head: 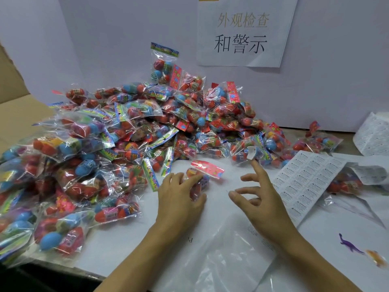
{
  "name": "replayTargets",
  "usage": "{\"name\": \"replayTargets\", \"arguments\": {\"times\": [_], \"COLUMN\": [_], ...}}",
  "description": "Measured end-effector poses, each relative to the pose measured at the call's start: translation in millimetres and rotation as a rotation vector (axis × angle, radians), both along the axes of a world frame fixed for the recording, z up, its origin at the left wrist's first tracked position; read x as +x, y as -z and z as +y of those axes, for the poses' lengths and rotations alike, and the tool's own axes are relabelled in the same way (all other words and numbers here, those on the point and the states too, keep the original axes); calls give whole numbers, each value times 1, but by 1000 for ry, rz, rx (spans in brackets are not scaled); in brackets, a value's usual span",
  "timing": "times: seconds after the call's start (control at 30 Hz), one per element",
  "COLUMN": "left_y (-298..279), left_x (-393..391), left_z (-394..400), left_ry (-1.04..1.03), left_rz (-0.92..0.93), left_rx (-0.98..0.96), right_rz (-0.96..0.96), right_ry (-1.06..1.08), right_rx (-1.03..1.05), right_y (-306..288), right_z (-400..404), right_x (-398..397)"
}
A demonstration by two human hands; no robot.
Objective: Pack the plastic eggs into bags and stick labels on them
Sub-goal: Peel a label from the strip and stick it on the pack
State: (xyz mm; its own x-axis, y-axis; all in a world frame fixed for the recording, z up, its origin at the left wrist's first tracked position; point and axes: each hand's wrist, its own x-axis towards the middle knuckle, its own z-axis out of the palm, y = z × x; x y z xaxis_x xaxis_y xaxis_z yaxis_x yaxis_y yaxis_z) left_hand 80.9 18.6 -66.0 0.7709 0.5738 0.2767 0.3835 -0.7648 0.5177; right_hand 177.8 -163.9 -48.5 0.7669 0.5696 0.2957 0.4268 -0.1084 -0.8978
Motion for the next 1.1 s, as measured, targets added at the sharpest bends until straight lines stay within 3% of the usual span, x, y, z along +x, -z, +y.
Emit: {"name": "replayTargets", "arguments": {"times": [0.13, 0.23, 0.37, 0.53, 0.7, 0.87, 1.1], "left_y": [-6, -10, -8, -8, -16, -24, -24], "left_x": [1, -1, -2, -7, -4, -1, -2], "left_z": [-7, -18, -26, -22, -21, -15, -17], "left_ry": [72, 213, 378, 455, 249, 370, 411], "left_rz": [-236, -387, -337, -262, -470, -454, -446], "left_rx": [-10, -38, 108, -31, -297, -911, -972], "right_rz": [125, 265, 340, 343, 358, 350, 346], "right_ry": [21, 13, 41, 64, -19, -142, -87], "right_rx": [-15, 101, 260, 325, 324, 310, 356], "right_y": [2, 1, -1, 0, -2, -1, -6], "right_z": [2, 3, 4, 2, 2, 2, 4], "right_x": [3, 4, 4, 7, 8, 4, 2]}}
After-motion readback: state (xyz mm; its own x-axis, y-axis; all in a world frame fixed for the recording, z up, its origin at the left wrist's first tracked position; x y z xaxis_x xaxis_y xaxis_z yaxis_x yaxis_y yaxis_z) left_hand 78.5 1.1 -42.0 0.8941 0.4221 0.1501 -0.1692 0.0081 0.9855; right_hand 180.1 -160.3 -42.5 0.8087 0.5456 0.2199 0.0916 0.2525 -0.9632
